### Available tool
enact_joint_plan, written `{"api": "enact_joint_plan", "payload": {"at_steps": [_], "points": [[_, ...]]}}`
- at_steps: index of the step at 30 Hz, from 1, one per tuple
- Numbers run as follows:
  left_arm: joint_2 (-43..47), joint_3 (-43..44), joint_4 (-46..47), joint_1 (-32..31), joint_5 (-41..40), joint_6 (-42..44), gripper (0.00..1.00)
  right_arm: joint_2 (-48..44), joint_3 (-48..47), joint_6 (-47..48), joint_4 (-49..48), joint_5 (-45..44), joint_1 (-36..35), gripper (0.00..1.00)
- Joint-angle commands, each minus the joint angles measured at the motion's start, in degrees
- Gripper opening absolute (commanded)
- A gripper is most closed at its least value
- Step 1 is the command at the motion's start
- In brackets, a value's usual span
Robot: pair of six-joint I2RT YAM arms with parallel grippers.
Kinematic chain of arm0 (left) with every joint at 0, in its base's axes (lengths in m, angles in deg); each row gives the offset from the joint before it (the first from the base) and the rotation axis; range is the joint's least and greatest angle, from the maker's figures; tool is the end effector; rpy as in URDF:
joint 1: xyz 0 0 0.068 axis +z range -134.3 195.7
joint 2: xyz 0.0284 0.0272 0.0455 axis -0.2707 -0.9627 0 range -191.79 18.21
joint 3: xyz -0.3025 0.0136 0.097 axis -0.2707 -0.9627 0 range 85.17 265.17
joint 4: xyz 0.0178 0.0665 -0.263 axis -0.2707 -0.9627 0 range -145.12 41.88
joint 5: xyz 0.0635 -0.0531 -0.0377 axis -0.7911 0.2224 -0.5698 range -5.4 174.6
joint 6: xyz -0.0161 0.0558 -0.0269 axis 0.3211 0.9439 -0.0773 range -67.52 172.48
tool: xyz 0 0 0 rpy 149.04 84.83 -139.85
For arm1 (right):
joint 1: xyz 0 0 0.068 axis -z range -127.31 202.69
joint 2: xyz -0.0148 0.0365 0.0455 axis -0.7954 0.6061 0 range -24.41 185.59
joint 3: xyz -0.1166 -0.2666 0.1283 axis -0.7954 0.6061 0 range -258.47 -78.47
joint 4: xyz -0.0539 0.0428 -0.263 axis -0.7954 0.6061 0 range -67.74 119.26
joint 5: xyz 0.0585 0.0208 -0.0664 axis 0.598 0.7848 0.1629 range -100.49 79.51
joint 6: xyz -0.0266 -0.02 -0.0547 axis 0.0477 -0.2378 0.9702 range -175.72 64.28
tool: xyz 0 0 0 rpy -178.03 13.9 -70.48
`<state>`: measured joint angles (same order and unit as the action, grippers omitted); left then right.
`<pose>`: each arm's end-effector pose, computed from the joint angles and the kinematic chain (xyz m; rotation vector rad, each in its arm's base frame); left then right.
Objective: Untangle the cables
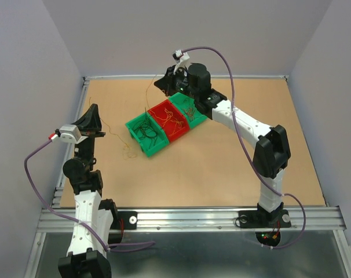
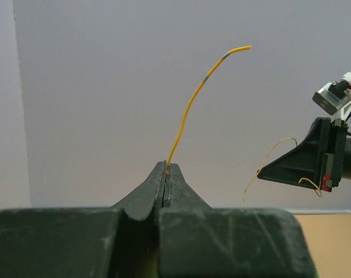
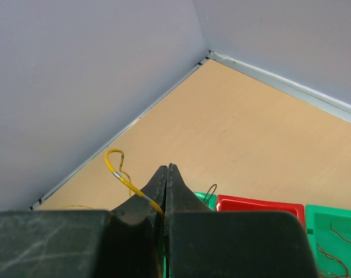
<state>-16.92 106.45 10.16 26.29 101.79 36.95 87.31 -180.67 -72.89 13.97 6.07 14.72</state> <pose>0.1164 0.0068 0.3741 0.0984 0.8339 -0.2005 0.4004 0.3304 0.4161 -0.5333 1.5926 0.9678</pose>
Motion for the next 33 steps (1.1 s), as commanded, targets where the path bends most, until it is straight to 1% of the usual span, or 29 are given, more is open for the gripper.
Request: {"api": "enact_joint_plan", "payload": {"at_steps": [1,9,20,28,33], "points": [[0.59,1.22,3.07,-0.13,0.65,-0.12,0.02,0.6,-1.61,2.66,-0.58,-3.8,-0.08,0.0],[1.65,1.13,2.63,-0.13,0.83,-0.03,0.02,2.8,2.08,4.6,-0.67,-5.83,1.41,0.01],[2.0,0.96,2.19,-0.13,0.74,0.5,0.02,4.82,6.74,8.03,-0.85,-14.35,3.17,0.01],[1.48,1.13,2.1,-0.22,0.83,0.41,0.02,7.01,7.36,11.45,-1.02,-30.07,3.26,0.01],[0.86,1.4,2.1,-0.13,1.0,0.5,0.01,8.86,7.27,15.05,-2.07,-35.7,1.77,0.01]]}}
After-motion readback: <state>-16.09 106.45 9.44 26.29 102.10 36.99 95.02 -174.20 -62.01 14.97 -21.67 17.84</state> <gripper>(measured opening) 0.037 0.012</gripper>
